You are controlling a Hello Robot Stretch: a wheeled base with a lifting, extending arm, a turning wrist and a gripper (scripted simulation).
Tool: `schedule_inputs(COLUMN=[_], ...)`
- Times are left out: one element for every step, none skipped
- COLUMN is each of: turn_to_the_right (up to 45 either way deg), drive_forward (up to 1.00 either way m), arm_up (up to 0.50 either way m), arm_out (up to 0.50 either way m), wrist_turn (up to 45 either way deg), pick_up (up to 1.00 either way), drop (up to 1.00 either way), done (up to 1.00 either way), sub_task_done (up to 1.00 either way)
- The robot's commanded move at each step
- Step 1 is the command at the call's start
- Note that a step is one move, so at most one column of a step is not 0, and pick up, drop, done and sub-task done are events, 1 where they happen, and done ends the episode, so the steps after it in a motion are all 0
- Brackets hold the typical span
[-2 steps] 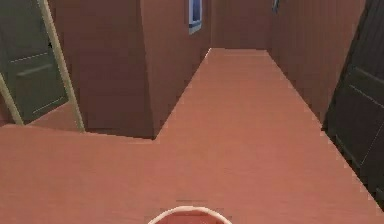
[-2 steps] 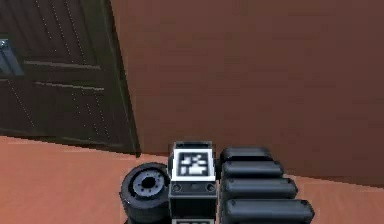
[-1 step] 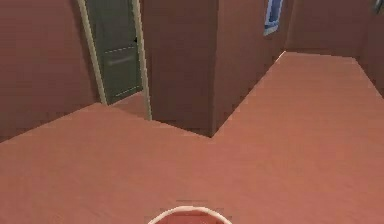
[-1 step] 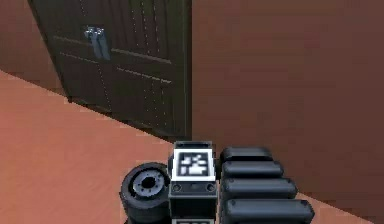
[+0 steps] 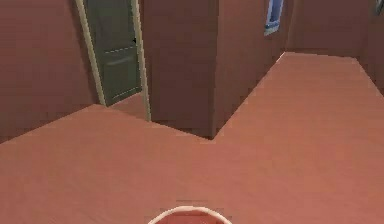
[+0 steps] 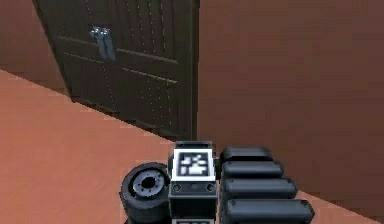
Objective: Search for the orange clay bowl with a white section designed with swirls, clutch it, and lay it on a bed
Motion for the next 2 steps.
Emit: schedule_inputs(turn_to_the_right=[-27.0,0.0], drive_forward=[0.00,0.65], arm_up=[0.00,0.00], arm_out=[0.00,0.00], wrist_turn=[0.0,0.0], pick_up=[0.00,0.00], drop=[0.00,0.00], done=[0.00,0.00], sub_task_done=[0.00,0.00])
